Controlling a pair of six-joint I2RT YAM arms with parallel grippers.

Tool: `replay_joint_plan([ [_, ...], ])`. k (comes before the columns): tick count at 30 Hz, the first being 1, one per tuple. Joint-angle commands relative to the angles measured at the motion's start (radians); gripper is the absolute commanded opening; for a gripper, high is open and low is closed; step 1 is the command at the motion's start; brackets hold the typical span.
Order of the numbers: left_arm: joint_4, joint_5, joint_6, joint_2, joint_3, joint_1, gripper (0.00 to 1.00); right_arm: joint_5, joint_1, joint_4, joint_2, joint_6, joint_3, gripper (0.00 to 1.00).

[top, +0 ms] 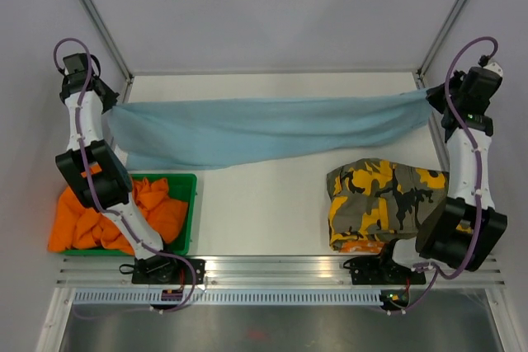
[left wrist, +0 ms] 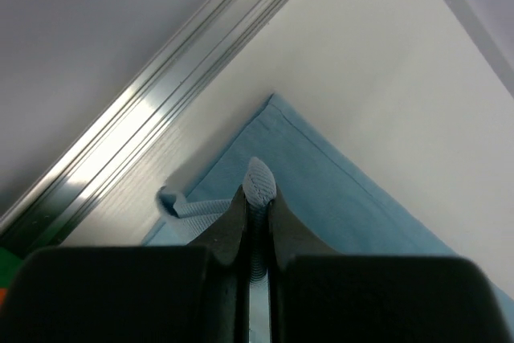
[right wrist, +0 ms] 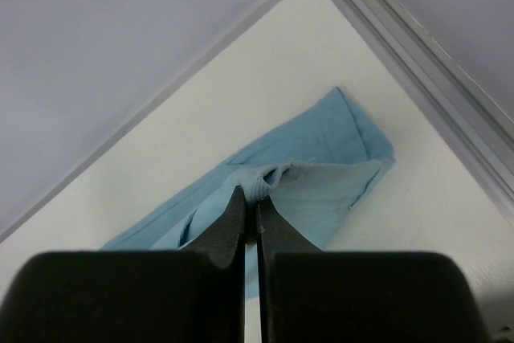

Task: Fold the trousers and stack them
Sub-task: Fold the trousers

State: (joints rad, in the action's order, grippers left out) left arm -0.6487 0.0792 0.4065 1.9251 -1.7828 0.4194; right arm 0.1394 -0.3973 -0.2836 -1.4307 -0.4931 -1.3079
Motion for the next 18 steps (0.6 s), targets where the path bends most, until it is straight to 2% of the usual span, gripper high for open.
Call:
replay_joint_plan([
  [1,0.086,0.125,-0.072,-0.155,0.0,0.027,0.02,-0.155,-0.035,0.038,0.073,0.071,0.094,0.0],
  [5,0.104,0.155,-0.092,-0.233,0.068,0.028,0.02,-0.225,-0.037,0.023,0.133,0.088,0.185,0.0],
  [11,0.116,0.163,-0.074,-0.284,0.123,0.036,0.02,-0.31,-0.051,-0.008,0.11,0.097,0.176,0.0],
  [18,0.026,0.128,-0.02,-0.129,0.023,0.039,0.02,-0.23,-0.072,0.089,-0.103,0.067,0.095,0.0],
])
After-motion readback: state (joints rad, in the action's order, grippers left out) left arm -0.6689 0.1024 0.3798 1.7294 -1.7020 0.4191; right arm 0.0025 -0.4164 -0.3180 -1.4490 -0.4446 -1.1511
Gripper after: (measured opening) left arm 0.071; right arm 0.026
